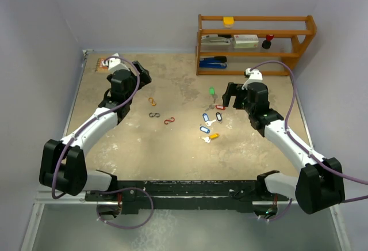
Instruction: Put the keys on the keyring
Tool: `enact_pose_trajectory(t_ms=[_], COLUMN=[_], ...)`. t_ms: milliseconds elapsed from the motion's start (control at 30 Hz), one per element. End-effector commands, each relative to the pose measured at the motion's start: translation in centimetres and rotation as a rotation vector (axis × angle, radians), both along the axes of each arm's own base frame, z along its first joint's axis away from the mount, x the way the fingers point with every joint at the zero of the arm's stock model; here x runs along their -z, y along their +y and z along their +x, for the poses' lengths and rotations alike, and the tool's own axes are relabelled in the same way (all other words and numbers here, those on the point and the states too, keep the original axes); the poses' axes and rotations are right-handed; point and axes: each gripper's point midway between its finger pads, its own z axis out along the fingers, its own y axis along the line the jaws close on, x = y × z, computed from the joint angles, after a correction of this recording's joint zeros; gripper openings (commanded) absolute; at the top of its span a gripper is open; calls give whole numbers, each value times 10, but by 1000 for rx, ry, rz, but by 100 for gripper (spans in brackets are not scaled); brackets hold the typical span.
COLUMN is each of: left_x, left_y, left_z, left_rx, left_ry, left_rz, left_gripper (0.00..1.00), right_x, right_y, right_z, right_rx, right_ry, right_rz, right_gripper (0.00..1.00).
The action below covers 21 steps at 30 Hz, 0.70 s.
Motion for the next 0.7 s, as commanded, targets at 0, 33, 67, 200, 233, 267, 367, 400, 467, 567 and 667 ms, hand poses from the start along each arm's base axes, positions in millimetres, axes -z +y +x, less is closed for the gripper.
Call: enact_pose_trajectory(t_ms=[0, 33, 67, 200, 233, 267, 367, 400, 467, 567, 667], left_x=[-44, -48, -50, -52, -54, -54, -53, -53, -51, -46, -25], left_y=[7, 6, 6, 7, 7, 7, 9, 9, 8, -3, -26], left_z=[0, -1, -2, -9, -11, -12, -13, -12, -11, -8, -14], left_rx=[-40, -27, -24, -15, -13, -7, -9, -7, -3, 63, 220], left_ry=[-118, -126, -129, -147, -157, -161, -147, -145, -135, -105, -26], left_rz=[-31, -27, -25, -31, -27, -23, -5, 1, 5, 38, 92], left_gripper=[95, 95, 95, 95, 95, 95, 95, 95, 95, 94, 94], right_x=[-11, -11, -11, -12, -13, -12, -12, -13, -13, -13, -14], right_y=[-5, -5, -5, -6, -6, -6, -6, -6, -6, -7, -6], right_z=[1, 1, 1, 0, -1, -1, -1, -1, -1, -3, -3], right_rx=[21, 22, 23, 24, 25, 24, 23, 22, 20, 23, 10], right_ry=[-29, -30, -32, -33, -35, -33, -34, -35, -34, -26, -43], right_rz=[-7, -8, -8, -7, -8, -10, -9, -8, -8, -14, -15], right_gripper=[100, 100, 100, 100, 100, 100, 100, 100, 100, 100, 100])
